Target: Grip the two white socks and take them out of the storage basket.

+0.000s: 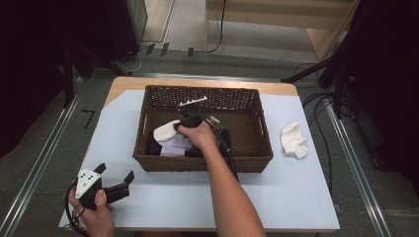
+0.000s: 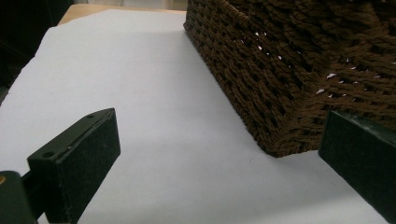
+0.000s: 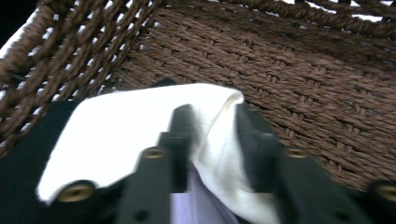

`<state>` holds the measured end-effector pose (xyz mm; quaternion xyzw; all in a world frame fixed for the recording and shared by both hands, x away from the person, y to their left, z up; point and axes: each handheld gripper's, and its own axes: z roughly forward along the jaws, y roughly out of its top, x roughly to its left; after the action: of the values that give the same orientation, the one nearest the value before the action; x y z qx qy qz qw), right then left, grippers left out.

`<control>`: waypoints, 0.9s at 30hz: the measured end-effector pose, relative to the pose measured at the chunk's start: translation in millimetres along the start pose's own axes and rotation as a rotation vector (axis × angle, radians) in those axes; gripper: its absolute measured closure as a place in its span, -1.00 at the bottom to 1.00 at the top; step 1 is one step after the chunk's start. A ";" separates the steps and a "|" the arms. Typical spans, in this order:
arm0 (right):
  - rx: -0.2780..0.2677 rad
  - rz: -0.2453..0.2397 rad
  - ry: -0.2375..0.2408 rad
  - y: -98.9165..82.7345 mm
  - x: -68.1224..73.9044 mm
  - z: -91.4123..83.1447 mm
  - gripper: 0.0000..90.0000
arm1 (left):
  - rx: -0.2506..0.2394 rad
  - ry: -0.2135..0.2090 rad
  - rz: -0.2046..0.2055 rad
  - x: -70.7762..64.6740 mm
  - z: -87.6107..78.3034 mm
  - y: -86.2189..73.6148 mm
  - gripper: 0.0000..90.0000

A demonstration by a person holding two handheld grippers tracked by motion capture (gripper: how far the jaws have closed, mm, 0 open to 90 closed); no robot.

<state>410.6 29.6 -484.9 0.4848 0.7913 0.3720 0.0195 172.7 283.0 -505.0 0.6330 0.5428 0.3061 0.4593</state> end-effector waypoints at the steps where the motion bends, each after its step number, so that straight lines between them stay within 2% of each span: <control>1: -0.001 0.003 0.001 1.2 0.5 -1.9 0.74 | 0.000 0.000 0.000 0.1 0.1 0.1 -1.00; 3: -0.007 0.014 0.007 4.7 1.1 -8.8 0.87 | 0.000 0.000 0.000 0.0 0.2 0.1 -1.00; 5: -0.012 -0.015 0.002 6.2 2.2 -13.5 0.90 | 0.001 0.000 0.001 0.0 0.1 0.1 -1.00; 10: -0.158 -0.068 -0.066 10.8 6.7 -36.1 0.91 | -0.002 0.002 0.001 -0.2 0.3 0.1 -1.00; 11: -0.170 -0.076 -0.075 10.4 6.3 -39.1 0.91 | -0.003 0.004 0.000 -0.6 0.4 0.0 -1.00; 14: -0.231 -0.072 -0.102 8.0 -0.5 -52.8 0.91 | -0.004 0.006 0.000 -0.9 0.3 0.0 -1.00; 16: -0.263 -0.059 -0.117 6.1 -5.0 -62.1 0.91 | -0.004 0.006 0.002 -1.0 0.3 0.0 -1.00; 18: -0.288 -0.065 -0.136 3.5 -10.2 -71.6 0.91 | -0.001 0.008 0.004 -1.3 0.4 0.1 -1.00; 22: -0.329 -0.073 -0.179 -3.0 -20.3 -90.4 0.91 | -0.004 0.009 0.007 -1.7 0.5 0.1 -1.00; 24: -0.348 -0.091 -0.216 -6.7 -26.6 -100.5 0.91 | -0.001 0.012 0.006 -2.3 0.4 0.1 -1.00; 27: -0.365 -0.078 -0.226 -10.8 -34.6 -111.1 0.91 | -0.002 0.010 0.009 -2.5 0.5 0.0 -1.00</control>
<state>377.3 -63.5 -422.6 0.4809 0.7217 0.4513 0.2101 172.6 280.5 -504.9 0.6332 0.5421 0.3119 0.4559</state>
